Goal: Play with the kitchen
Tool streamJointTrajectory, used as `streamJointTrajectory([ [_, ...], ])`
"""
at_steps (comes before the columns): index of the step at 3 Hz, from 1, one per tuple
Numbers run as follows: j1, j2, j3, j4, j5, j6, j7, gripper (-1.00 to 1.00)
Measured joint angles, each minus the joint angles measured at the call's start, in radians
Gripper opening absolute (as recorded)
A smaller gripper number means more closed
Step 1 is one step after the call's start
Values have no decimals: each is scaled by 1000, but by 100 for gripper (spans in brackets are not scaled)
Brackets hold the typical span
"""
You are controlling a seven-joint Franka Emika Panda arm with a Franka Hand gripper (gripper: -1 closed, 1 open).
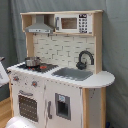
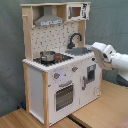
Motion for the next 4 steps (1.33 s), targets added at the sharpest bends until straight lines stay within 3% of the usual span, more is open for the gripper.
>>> streamJointTrajectory([
  [2,91,-2,-75,49,-37,-174,-16,100],
  [4,140,10,-101,142,-50,-361,-10,100],
])
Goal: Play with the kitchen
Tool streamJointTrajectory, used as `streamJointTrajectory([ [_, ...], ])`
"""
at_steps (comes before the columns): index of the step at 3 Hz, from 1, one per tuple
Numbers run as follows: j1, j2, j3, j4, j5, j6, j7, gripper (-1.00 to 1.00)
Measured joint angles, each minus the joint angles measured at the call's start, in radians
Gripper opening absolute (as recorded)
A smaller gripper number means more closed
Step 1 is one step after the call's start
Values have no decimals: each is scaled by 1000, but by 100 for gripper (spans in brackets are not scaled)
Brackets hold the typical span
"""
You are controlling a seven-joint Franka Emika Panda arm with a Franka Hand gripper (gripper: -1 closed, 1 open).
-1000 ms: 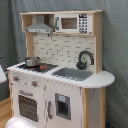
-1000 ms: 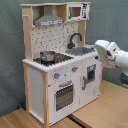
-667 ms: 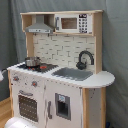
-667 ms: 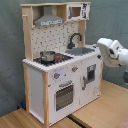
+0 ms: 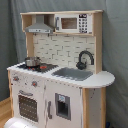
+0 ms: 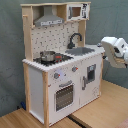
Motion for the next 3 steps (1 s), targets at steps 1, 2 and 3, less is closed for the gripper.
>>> streamJointTrajectory([
  [1,1,14,-4,58,0,-103,19,100],
  [2,-22,55,-19,99,8,-183,29,100],
  [3,-90,122,-57,140,16,-186,15,100],
])
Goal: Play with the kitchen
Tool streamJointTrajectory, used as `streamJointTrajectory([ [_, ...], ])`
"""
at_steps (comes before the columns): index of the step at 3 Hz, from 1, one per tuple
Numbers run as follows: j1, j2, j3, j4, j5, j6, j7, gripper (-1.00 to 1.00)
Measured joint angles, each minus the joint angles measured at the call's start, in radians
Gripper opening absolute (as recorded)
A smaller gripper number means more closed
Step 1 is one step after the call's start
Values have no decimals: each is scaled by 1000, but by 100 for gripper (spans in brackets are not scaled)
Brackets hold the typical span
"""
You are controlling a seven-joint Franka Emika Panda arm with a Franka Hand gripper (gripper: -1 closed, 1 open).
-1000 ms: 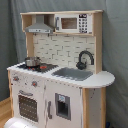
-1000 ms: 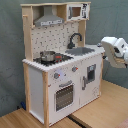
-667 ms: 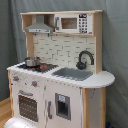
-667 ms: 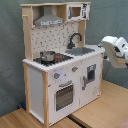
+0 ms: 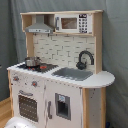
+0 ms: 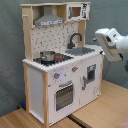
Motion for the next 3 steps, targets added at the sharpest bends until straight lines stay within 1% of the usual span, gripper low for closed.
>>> streamJointTrajectory([
  [1,-71,70,-30,66,0,2,-16,100],
  [2,-136,141,-48,137,2,0,-29,100],
  [3,-199,224,-53,213,2,-7,-32,100],
])
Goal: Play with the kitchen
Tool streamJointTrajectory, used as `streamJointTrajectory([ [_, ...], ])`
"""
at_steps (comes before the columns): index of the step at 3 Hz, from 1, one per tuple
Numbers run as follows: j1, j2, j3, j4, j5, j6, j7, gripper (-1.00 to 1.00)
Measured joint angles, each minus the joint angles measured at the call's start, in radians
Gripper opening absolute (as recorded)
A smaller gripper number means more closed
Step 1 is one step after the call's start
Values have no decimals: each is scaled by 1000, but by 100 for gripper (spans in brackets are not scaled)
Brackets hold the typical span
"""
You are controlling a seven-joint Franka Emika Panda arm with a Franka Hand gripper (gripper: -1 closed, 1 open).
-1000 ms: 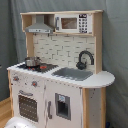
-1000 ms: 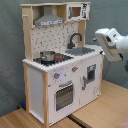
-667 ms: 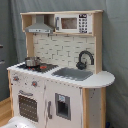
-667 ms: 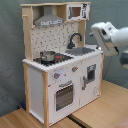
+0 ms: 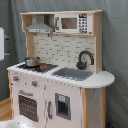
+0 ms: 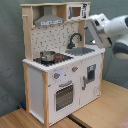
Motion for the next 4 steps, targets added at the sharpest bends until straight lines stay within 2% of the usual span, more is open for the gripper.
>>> streamJointTrajectory([
  [2,-103,167,16,128,0,-23,1,100],
  [3,-135,245,37,176,0,-47,8,100],
  [4,-158,334,75,218,0,-97,25,100],
])
